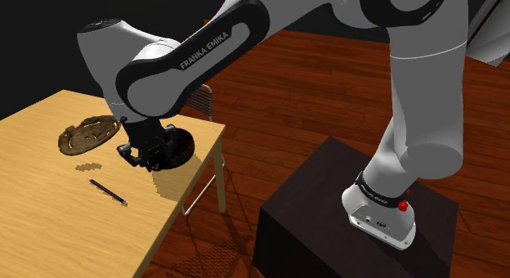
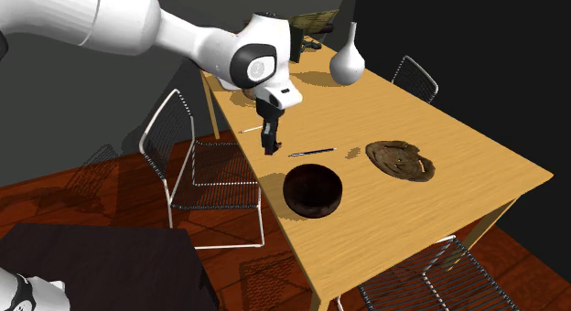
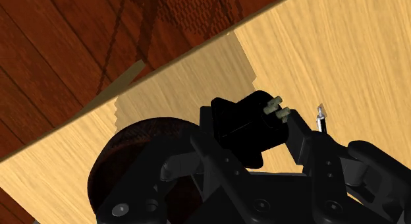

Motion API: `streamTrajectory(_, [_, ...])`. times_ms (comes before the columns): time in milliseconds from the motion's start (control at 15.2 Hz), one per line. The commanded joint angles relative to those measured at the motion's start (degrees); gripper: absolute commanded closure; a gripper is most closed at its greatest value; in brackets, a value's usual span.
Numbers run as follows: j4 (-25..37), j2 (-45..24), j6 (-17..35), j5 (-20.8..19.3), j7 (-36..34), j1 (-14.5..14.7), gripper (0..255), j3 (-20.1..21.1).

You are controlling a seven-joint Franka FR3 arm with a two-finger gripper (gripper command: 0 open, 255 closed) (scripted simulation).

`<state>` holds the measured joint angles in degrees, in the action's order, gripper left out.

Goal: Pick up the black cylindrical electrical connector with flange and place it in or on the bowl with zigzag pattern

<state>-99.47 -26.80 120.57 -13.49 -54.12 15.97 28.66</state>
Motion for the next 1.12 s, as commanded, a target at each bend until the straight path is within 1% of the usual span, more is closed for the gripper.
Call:
streamTrajectory(0, [0.47, 0.72, -1.13, 0.43, 0.27, -0.17, 255, 0.23])
streamTrajectory(264, [1.53, 1.89, -3.23, 1.13, 0.69, -0.39, 255, 0.61])
streamTrajectory(396, [3.53, 0.7, -4.04, 0.88, 2.87, -1.59, 255, -0.17])
streamTrajectory(792, [11.54, -4.08, -7.24, -0.11, 9.15, -4.59, 255, -2.48])
streamTrajectory(924, [14.99, -6.12, -8.62, -0.49, 11.18, -5.37, 255, -3.23])
streamTrajectory(990, [17.89, -7.82, -9.79, -0.78, 12.71, -5.86, 255, -3.8])
streamTrajectory(1056, [17.5, -8.08, -9.17, -0.9, 12.63, -5.87, 255, -3.86])
